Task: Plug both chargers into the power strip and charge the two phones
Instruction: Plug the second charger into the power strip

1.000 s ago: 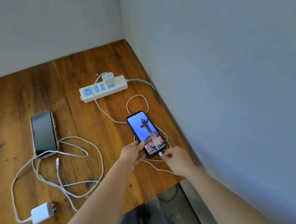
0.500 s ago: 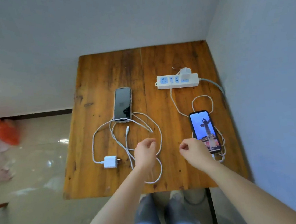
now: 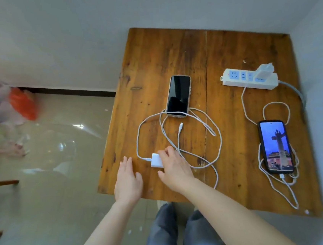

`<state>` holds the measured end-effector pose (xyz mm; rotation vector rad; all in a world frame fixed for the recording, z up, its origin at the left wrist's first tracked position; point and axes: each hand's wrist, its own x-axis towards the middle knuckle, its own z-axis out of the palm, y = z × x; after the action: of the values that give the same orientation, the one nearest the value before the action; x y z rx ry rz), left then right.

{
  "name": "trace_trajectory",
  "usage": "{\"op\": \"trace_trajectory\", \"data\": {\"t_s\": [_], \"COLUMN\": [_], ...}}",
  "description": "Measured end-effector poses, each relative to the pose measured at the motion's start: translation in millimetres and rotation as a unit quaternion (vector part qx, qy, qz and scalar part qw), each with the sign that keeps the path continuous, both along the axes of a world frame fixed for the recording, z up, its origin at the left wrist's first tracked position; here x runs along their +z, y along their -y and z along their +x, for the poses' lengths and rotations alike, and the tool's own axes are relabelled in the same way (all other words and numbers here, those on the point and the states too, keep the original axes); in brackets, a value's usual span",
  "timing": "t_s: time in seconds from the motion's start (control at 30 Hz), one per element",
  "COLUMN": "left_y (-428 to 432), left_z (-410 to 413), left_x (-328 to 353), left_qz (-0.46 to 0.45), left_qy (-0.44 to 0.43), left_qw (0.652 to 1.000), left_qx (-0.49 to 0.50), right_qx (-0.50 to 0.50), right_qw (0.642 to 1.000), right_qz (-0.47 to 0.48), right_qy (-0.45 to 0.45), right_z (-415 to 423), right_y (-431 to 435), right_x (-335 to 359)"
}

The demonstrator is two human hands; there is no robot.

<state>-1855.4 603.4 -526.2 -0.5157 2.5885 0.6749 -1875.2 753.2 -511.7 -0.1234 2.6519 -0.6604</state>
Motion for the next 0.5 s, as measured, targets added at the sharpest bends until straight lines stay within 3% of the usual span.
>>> {"op": "trace_trajectory", "data": {"t_s": [0.2,0.33,0.5], "left_y": [7,8,-14], "left_z": [3,-3,-31], "left_x": [-7,-5,8], "left_qz": [-0.039,-0.111,-0.153], "left_qy": [0.027,0.057,0.175], "left_qw": [0.995,0.980,0.960], "left_qx": [-0.085,-0.152,-0.154], "right_qx": [0.032,-0.030,-0.149], "right_qw": [0.999,0.995,0.968], "right_qz": [0.039,-0.072,-0.196], "right_qy": [-0.003,0.062,0.044], "right_z": [-12,-20,-51], "right_y": [8,2,-33], "right_x": [-21,-11,31]}}
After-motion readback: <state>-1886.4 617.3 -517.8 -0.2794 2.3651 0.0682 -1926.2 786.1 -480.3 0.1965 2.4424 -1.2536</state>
